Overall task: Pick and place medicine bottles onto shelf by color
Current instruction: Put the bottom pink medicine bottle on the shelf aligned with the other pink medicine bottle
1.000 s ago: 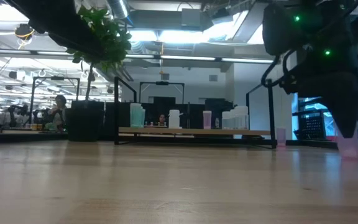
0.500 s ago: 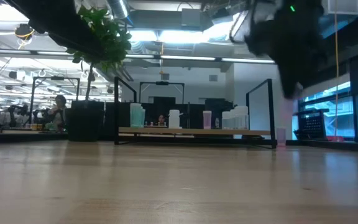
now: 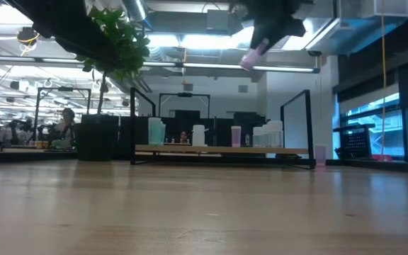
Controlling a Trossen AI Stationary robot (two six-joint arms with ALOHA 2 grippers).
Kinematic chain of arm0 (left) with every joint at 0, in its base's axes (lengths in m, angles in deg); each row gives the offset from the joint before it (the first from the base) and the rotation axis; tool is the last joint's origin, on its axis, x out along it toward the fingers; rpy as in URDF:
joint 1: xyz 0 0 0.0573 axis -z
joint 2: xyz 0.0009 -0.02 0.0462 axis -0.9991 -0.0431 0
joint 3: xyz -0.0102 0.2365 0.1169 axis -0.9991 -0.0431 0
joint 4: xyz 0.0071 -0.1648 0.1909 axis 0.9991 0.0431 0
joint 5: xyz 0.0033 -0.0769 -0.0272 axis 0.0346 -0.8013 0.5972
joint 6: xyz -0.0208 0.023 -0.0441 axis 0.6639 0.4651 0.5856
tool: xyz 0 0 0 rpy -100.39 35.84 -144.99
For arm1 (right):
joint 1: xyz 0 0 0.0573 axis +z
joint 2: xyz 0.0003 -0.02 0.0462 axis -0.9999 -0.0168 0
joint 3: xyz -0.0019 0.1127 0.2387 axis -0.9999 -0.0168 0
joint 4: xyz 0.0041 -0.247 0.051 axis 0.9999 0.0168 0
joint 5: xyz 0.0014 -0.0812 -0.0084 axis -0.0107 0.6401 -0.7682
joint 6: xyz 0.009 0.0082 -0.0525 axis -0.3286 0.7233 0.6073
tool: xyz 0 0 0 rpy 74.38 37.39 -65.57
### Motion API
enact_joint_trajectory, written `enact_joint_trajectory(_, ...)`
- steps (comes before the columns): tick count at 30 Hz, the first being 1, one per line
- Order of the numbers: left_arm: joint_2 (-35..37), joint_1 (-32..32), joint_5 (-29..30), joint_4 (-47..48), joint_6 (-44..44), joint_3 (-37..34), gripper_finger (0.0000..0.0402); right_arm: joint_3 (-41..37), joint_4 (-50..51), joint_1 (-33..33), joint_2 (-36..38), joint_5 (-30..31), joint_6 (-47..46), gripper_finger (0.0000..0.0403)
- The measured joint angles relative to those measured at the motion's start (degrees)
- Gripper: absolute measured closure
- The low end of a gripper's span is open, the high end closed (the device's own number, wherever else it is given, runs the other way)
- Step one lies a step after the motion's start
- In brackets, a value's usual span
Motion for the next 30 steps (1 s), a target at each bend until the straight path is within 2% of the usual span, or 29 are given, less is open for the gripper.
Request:
enact_joint_trajectory(10,0.0,0.0,0.0,0.0,0.0,0.0,0.0208,15.1,10.0,-10.4,-6.8,-1.4,14.9,0.0287)
enact_joint_trajectory(15,0.0,0.0,0.0,0.0,0.0,0.0,0.0208,23.5,16.4,-13.0,-13.7,-1.8,27.5,0.0287)
enact_joint_trajectory(17,0.0,0.0,0.0,0.0,0.1,0.0,0.0208,26.0,18.1,-14.2,-16.4,-4.2,33.6,0.0287)
enact_joint_trajectory(20,0.0,0.0,0.0,-0.2,0.2,0.0,0.0208,27.7,18.6,-16.0,-19.6,-7.5,41.0,0.0287)
enact_joint_trajectory(22,0.0,0.0,0.0,-0.2,0.2,0.0,0.0208,28.0,18.4,-17.1,-21.2,-7.7,45.6,0.0287)
enact_joint_trajectory(26,0.0,0.0,0.0,-0.3,0.2,0.0,0.0208,28.0,18.0,-19.0,-23.6,-2.5,49.8,0.0283)
enact_joint_trajectory(30,0.0,0.0,2.3,-0.4,0.2,0.0,0.0208,28.0,18.0,-20.8,-25.1,-1.5,51.4,0.0282)
